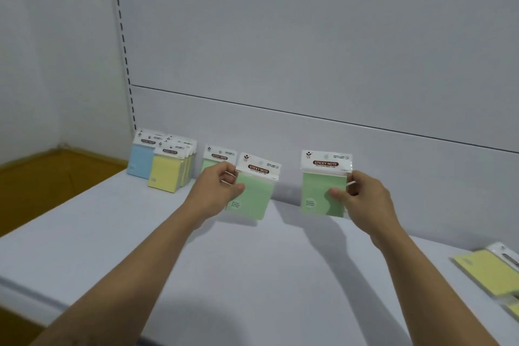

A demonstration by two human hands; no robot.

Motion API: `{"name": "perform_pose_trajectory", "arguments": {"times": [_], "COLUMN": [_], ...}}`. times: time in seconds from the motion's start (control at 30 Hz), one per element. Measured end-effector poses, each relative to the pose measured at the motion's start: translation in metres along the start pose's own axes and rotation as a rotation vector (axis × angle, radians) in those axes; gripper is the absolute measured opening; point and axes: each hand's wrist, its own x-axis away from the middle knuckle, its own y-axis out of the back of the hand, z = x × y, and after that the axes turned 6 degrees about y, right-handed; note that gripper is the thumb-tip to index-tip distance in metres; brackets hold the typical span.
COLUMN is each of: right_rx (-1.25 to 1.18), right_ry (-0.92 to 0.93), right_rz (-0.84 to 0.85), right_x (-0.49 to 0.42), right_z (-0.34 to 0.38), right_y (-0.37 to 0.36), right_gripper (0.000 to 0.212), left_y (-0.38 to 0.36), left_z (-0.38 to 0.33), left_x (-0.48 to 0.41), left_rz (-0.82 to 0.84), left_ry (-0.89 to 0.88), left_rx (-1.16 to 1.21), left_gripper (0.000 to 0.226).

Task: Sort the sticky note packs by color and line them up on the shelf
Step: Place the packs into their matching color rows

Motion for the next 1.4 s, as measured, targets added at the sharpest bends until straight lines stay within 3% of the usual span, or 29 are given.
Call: {"name": "perform_pose_trajectory", "arguments": {"times": [0.33,0.57,0.67,0.73,0.87,1.4], "right_rx": [-0.006,-0.011,-0.018,0.026,0.024,0.033], "right_ry": [-0.069,-0.085,-0.019,0.028,-0.001,-0.019], "right_rz": [0.09,0.077,0.028,0.036,-0.007,-0.028], "right_x": [-0.005,-0.011,-0.003,0.008,0.015,0.012], "right_z": [0.031,0.042,0.043,0.04,0.031,0.021], "right_y": [-0.105,-0.151,-0.169,-0.18,-0.186,-0.179], "right_gripper": [0.01,0.012,0.014,0.017,0.02,0.017], "left_y": [0.066,0.067,0.056,0.049,0.046,0.051], "left_z": [0.05,0.064,0.071,0.077,0.084,0.089], "left_x": [-0.048,-0.078,-0.082,-0.082,-0.087,-0.095], "left_rz": [-0.012,-0.131,-0.192,-0.229,-0.23,-0.251], "left_ry": [0.029,-0.042,-0.05,-0.045,-0.065,-0.12], "left_rx": [-0.099,-0.291,-0.564,-0.658,-0.702,-0.74], "left_gripper": [0.016,0.012,0.038,0.043,0.031,0.039]}}
